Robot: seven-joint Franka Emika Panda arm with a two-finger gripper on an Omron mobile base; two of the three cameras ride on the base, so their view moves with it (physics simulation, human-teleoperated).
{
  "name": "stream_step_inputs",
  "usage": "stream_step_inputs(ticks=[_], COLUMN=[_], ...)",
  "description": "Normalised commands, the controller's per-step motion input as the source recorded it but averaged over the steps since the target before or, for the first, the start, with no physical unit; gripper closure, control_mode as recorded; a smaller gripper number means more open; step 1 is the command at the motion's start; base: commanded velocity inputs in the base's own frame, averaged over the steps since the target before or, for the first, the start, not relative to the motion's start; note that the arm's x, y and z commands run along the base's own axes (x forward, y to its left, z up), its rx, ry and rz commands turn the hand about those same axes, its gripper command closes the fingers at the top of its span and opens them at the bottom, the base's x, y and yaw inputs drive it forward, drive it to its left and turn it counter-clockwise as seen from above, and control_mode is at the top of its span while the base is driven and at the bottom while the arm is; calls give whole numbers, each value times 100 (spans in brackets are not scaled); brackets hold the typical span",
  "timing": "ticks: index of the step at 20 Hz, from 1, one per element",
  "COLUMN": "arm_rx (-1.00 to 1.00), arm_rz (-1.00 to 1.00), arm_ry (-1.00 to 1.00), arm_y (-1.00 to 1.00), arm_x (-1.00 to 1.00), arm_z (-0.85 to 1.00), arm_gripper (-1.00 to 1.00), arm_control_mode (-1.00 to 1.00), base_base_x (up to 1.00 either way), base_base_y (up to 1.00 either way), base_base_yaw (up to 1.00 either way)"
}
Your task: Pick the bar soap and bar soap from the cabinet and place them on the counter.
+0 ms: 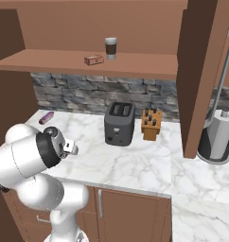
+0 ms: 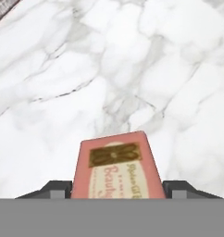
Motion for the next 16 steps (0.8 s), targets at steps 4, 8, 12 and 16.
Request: stream_step_inputs(ticks=[4, 8, 12, 16], arm_rx=[-1, 0, 0, 0], arm_rz=[0, 0, 0, 0], arm_ry=[0, -4, -5, -2], arm_y=[0, -6, -5, -5], arm_x=[0, -10, -8, -1], arm_z=[-12, 13, 24, 29], arm_gripper=[-100, -100, -100, -100], arm_control_mode=[-100, -100, -100, -100], base_base_x=[0, 0, 0, 0], base_base_y=[0, 0, 0, 0], base_base_yaw=[0, 0, 0, 0])
